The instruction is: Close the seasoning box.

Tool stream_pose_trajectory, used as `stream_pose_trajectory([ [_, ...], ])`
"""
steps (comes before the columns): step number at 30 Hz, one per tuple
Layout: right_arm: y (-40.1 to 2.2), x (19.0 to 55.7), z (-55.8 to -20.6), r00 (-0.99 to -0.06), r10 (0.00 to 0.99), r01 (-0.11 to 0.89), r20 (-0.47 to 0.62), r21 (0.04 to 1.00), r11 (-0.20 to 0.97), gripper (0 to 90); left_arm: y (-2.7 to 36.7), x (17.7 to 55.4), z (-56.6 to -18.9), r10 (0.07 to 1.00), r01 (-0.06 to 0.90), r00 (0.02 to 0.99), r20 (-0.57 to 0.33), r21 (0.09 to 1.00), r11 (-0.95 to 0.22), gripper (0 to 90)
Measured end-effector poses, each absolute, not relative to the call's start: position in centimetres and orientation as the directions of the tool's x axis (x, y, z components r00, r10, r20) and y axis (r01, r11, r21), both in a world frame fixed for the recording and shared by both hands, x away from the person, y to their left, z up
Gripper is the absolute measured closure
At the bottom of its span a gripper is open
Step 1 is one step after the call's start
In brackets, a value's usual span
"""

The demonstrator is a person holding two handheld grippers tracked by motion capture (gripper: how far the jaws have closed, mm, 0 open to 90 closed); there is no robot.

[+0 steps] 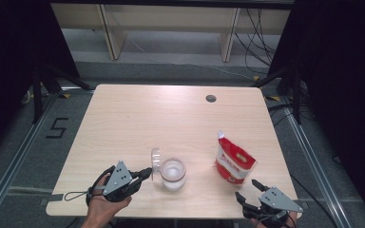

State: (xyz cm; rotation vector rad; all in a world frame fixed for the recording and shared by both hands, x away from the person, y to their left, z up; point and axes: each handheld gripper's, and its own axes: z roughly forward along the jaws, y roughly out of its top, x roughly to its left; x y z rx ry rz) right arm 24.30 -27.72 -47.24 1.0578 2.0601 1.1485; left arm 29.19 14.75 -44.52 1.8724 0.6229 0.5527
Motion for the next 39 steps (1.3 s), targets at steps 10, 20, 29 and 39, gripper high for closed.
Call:
stream_pose_trajectory([
  [10, -27.7, 24.3, -47.2, -0.539, 0.836, 0.356, -0.1, 0.873, 0.334, 30.6, 14.4, 29.2, -44.7, 0.63, 0.168, 0.773, 0.078, 0.932, -0.321, 87.6],
  [20, -27.6, 24.2, -47.2, -0.537, 0.839, 0.363, -0.091, 0.873, 0.327, 30.6, 15.4, 28.7, -45.4, 0.619, 0.227, 0.786, -0.007, 0.933, -0.278, 61.5],
  [29, -27.6, 24.3, -47.2, -0.542, 0.835, 0.358, -0.1, 0.871, 0.336, 30.5, 15.9, 27.6, -46.2, 0.635, 0.271, 0.772, -0.019, 0.914, -0.302, 36.2],
  [39, -27.5, 24.2, -47.2, -0.539, 0.838, 0.371, -0.082, 0.871, 0.323, 30.4, 16.5, 27.0, -47.6, 0.65, 0.306, 0.759, -0.031, 0.899, -0.314, 29.6],
])
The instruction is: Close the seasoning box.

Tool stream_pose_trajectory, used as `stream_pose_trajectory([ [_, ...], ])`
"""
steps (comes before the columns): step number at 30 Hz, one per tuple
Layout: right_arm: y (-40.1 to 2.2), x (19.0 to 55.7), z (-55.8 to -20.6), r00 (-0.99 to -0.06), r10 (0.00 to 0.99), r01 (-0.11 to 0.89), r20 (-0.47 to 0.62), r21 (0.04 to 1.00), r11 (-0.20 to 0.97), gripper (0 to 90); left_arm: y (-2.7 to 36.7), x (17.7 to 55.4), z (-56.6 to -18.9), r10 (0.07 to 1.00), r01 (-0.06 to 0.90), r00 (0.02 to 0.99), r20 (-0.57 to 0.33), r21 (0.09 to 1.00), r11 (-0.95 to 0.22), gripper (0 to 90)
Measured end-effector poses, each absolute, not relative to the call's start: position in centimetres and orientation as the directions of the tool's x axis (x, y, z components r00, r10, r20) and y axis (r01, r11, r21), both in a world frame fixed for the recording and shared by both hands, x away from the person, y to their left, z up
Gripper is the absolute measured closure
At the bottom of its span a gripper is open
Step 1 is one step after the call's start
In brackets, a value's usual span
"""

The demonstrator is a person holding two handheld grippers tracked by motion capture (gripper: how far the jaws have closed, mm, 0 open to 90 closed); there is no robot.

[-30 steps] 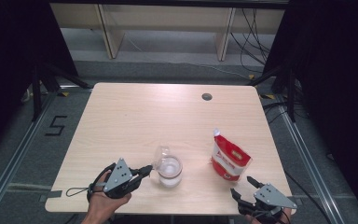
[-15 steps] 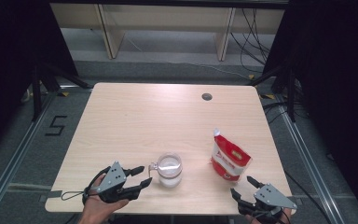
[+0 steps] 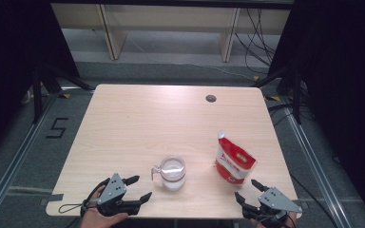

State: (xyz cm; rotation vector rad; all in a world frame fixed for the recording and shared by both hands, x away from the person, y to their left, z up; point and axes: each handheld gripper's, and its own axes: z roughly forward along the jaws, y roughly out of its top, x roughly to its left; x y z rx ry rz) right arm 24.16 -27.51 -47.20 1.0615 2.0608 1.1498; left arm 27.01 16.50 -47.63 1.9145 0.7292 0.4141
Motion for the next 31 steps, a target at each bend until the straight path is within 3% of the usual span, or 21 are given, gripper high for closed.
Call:
stream_pose_trajectory([
  [3, -27.6, 24.4, -47.2, -0.542, 0.83, 0.325, -0.132, 0.878, 0.352, 30.4, 16.6, 27.0, -47.9, 0.633, 0.297, 0.774, -0.016, 0.892, -0.341, 28.7],
  [5, -27.5, 24.3, -47.2, -0.543, 0.83, 0.334, -0.124, 0.875, 0.349, 30.4, 16.4, 26.8, -48.2, 0.639, 0.322, 0.768, -0.043, 0.889, -0.327, 27.8],
  [14, -27.4, 24.3, -47.3, -0.555, 0.826, 0.359, -0.096, 0.868, 0.342, 29.8, 16.7, 26.4, -48.7, 0.631, 0.304, 0.776, -0.002, 0.878, -0.371, 26.2],
  [17, -27.6, 24.4, -47.3, -0.557, 0.82, 0.336, -0.129, 0.868, 0.365, 29.2, 16.7, 26.3, -48.8, 0.633, 0.308, 0.774, -0.016, 0.883, -0.355, 26.0],
  [31, -27.4, 24.4, -47.6, -0.555, 0.828, 0.38, -0.076, 0.863, 0.334, 28.9, 16.7, 26.5, -48.8, 0.635, 0.308, 0.772, -0.007, 0.879, -0.364, 25.6],
])
